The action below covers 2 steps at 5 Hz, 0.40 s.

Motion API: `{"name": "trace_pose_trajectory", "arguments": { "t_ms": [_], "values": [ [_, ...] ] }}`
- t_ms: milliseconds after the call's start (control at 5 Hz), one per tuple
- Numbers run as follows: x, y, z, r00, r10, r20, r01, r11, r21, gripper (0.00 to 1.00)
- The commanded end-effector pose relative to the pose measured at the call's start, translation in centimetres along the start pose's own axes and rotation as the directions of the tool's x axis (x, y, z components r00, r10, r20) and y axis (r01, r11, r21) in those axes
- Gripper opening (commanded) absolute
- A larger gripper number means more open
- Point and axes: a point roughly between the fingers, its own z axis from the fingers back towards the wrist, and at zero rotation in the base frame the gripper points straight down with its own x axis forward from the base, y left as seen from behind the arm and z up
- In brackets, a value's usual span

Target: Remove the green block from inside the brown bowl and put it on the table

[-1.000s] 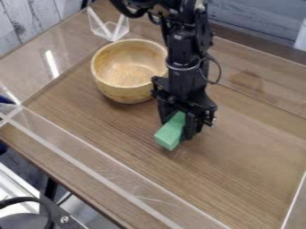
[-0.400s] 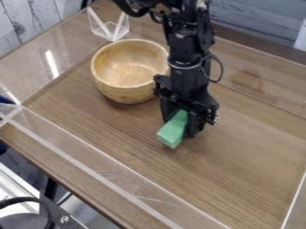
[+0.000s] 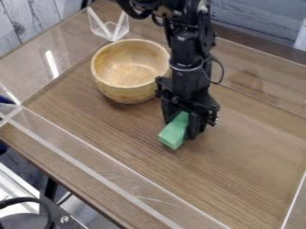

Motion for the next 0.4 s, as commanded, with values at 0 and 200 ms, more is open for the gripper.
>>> {"name": "trace_pose_trajectory", "arguments": {
  "t_ms": [0, 200],
  "values": [
    [1.49, -0.19, 1.11, 0.998, -0.021, 0.057, 0.021, 1.000, 0.005, 0.00],
    [1.58, -0.22, 0.99, 0.998, -0.020, 0.055, 0.020, 1.000, 0.002, 0.00]
  ]
}}
